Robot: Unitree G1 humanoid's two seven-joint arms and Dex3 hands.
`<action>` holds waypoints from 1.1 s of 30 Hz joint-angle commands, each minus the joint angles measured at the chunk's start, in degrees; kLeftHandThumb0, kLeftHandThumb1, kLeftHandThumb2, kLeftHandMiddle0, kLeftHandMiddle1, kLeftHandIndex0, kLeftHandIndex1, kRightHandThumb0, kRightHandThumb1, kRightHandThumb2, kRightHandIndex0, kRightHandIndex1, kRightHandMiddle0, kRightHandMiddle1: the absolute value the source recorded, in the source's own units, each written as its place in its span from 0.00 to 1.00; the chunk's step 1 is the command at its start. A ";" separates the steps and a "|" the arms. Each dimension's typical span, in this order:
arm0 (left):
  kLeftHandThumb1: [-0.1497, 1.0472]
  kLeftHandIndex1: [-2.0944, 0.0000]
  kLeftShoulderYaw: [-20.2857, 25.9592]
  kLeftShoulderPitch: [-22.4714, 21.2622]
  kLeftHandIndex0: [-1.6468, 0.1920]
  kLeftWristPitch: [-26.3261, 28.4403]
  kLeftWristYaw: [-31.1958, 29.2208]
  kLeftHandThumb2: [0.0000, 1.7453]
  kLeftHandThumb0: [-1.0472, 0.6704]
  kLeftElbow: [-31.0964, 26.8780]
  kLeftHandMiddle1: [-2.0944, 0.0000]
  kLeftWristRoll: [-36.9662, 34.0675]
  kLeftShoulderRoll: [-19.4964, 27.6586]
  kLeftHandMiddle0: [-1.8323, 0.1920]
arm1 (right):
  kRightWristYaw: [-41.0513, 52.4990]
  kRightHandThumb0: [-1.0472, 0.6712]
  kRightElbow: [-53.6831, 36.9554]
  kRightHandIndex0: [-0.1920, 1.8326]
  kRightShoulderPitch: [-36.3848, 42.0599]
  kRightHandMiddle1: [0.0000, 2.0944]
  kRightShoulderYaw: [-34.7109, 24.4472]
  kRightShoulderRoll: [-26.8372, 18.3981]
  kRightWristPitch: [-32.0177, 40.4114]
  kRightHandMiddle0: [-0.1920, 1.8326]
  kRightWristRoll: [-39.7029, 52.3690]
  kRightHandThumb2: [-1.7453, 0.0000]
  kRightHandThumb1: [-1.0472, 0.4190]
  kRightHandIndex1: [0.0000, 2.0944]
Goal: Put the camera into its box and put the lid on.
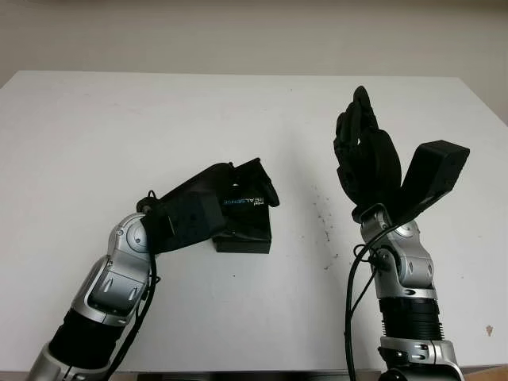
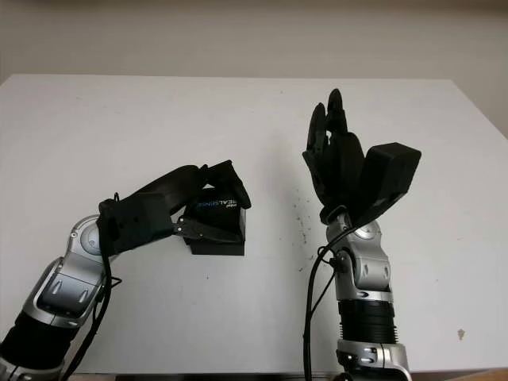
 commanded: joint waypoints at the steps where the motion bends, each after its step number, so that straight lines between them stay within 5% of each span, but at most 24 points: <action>1: 1.00 0.24 -0.99 -0.56 0.83 -0.49 -0.38 0.05 0.55 -1.35 0.17 0.34 0.46 0.75 | 0.18 0.18 0.27 0.00 -0.08 0.00 0.20 -0.09 -1.26 0.00 -0.27 0.61 0.00 0.00; 21: 1.00 0.24 -2.82 0.98 0.85 -2.21 2.62 0.05 0.56 0.33 0.17 5.26 0.28 0.79 | 0.17 0.19 -0.58 0.00 0.40 0.00 0.29 -0.15 -0.40 0.00 0.17 0.62 0.00 0.00; 25: 1.00 0.27 -3.28 1.65 0.87 -1.61 4.08 0.04 0.53 -0.52 0.21 7.15 -0.11 0.82 | 0.15 0.19 -0.55 0.00 0.42 0.00 0.35 -0.20 -0.30 0.00 0.25 0.62 0.00 0.00; 28: 0.99 0.39 -4.31 1.80 0.97 0.85 2.83 0.03 0.48 -2.22 0.26 9.33 0.50 0.89 | 0.18 0.19 -0.33 0.00 0.41 0.00 0.32 -0.22 -0.47 0.00 0.22 0.62 0.00 0.00; 30: 1.00 0.69 -4.95 1.85 0.99 3.65 0.95 0.05 0.41 -3.81 0.55 10.44 0.91 0.96 | -0.18 0.19 -0.48 0.00 0.37 0.00 0.18 0.01 -0.11 0.00 0.40 0.62 0.00 0.00; 33: 1.00 0.93 -5.27 2.35 1.00 6.23 -0.92 0.09 0.35 -6.02 0.89 11.38 1.31 0.97 | -0.18 0.19 -0.66 0.00 0.39 0.00 0.23 -0.01 0.02 0.00 0.46 0.62 0.00 0.00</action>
